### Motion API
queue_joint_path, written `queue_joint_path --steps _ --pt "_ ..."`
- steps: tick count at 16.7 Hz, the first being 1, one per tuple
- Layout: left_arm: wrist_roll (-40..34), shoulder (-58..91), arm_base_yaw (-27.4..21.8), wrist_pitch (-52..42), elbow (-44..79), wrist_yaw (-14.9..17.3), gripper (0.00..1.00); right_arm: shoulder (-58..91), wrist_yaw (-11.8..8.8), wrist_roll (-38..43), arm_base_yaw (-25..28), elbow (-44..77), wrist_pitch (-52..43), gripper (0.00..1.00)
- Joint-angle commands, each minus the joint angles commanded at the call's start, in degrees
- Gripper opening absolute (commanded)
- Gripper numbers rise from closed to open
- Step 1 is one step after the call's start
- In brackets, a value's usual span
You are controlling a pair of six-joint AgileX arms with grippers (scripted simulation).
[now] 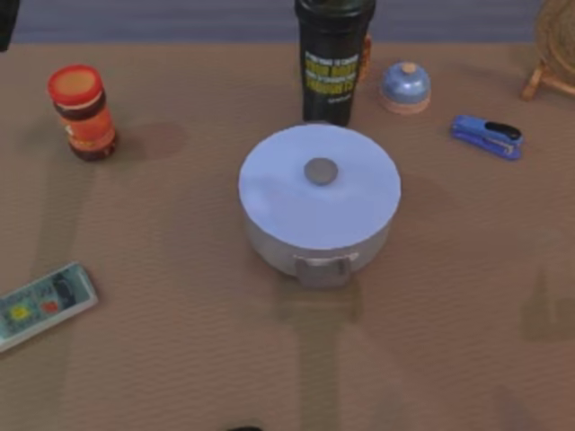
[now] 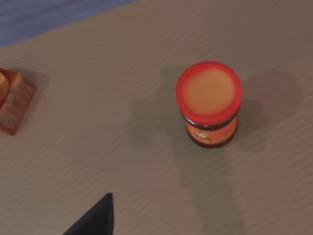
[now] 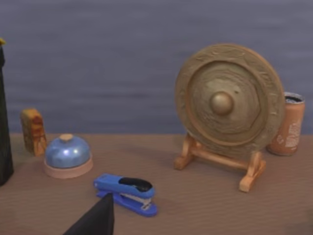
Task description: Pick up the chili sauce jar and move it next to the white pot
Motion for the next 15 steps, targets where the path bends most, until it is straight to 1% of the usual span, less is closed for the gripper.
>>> queue_joint_path --steps 5,9,12,15 --pt "6.4 28.8 0.1 -16.2 29.6 1.3 1.00 0.0 0.0 0.0 0.0 0.0 0.0 1.00" --pt "10.8 48.2 0.1 -26.8 50.3 2.2 1.00 0.0 0.0 0.0 0.0 0.0 0.0 1.00" --pt "13.4 59.3 0.1 -32.8 62.7 2.7 1.00 0.0 0.0 0.0 0.0 0.0 0.0 1.00" --pt "15.2 66.8 0.1 -36.7 71.5 3.1 1.00 0.0 0.0 0.0 0.0 0.0 0.0 1.00"
